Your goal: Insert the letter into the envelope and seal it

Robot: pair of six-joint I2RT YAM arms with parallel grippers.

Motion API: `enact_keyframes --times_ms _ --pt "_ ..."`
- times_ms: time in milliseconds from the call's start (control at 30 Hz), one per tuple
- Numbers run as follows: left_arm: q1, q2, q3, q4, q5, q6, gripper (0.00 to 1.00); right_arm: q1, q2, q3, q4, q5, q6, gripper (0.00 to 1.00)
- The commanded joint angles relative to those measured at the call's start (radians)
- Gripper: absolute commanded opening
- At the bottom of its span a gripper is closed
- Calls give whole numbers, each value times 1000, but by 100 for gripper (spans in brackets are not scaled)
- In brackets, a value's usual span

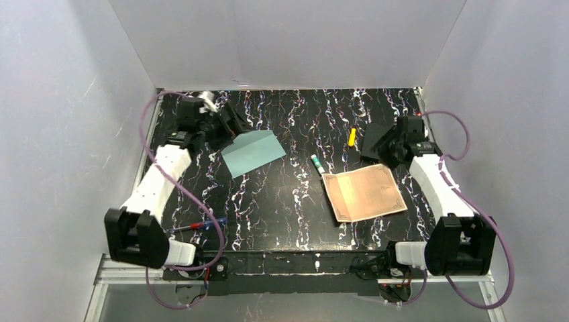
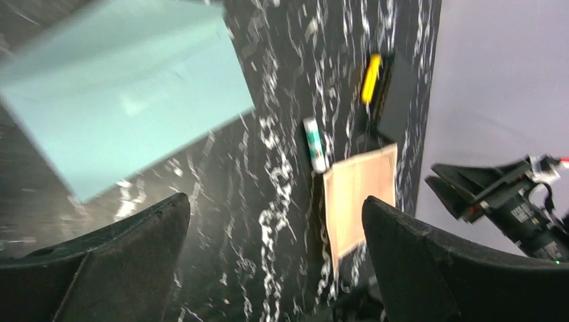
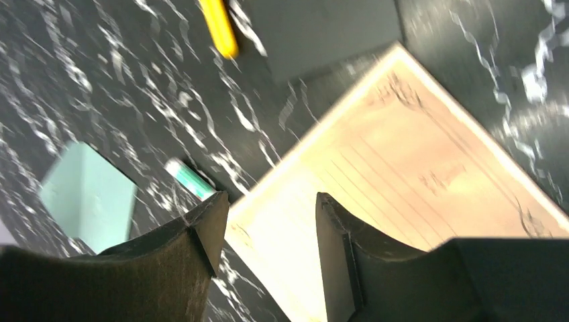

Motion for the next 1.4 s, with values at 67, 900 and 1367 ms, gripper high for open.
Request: enact_keyframes --times_ms 67,900,1367 --pt "-215 180 -40 114 183 -158 98 -7 -117 -145 -112 -16 -53 59" --pt "-673 716 15 548 174 -316 69 -7 -14 -450 -49 -181 -150 46" --pt "-686 772 -29 774 227 -480 15 -8 1 -442 -76 -206 -149 45"
